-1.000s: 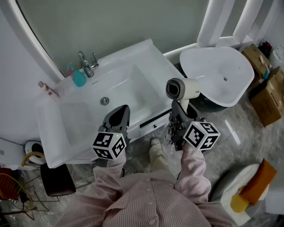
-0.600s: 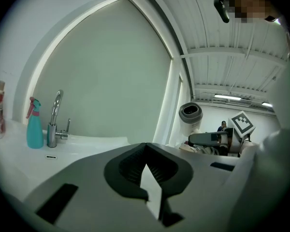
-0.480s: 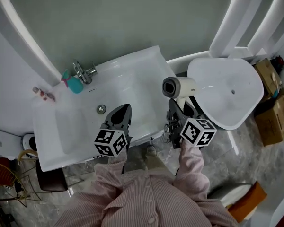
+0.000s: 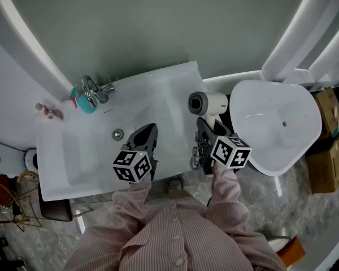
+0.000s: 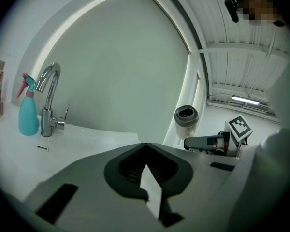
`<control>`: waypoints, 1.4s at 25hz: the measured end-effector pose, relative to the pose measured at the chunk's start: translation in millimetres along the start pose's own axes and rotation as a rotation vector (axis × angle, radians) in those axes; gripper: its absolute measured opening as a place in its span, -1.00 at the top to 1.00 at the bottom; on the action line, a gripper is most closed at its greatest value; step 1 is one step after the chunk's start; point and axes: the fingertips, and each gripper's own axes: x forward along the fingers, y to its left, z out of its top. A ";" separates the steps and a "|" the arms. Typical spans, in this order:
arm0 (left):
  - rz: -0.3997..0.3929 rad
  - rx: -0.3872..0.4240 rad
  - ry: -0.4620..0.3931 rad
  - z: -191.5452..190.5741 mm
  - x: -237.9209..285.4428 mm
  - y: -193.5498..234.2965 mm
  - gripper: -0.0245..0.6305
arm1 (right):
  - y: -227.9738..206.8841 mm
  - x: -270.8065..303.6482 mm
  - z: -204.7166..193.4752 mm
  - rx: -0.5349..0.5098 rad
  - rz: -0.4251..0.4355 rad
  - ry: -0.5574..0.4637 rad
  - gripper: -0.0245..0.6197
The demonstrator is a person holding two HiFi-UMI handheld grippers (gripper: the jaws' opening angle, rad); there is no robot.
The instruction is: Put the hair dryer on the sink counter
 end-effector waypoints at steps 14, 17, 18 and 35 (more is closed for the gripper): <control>0.062 -0.086 0.048 -11.2 46.3 39.5 0.93 | -37.9 85.4 -13.7 -0.069 0.003 0.200 0.41; 0.066 -0.099 0.071 -17.7 55.8 46.8 0.93 | -44.7 101.9 -20.5 -0.090 -0.005 0.243 0.41; 0.067 -0.103 0.080 -20.1 59.1 48.8 0.93 | -46.9 107.0 -22.2 -0.096 -0.009 0.257 0.41; 0.058 -0.207 0.240 -68.6 102.2 93.8 0.93 | -84.9 177.1 -62.7 -0.228 -0.152 0.503 0.41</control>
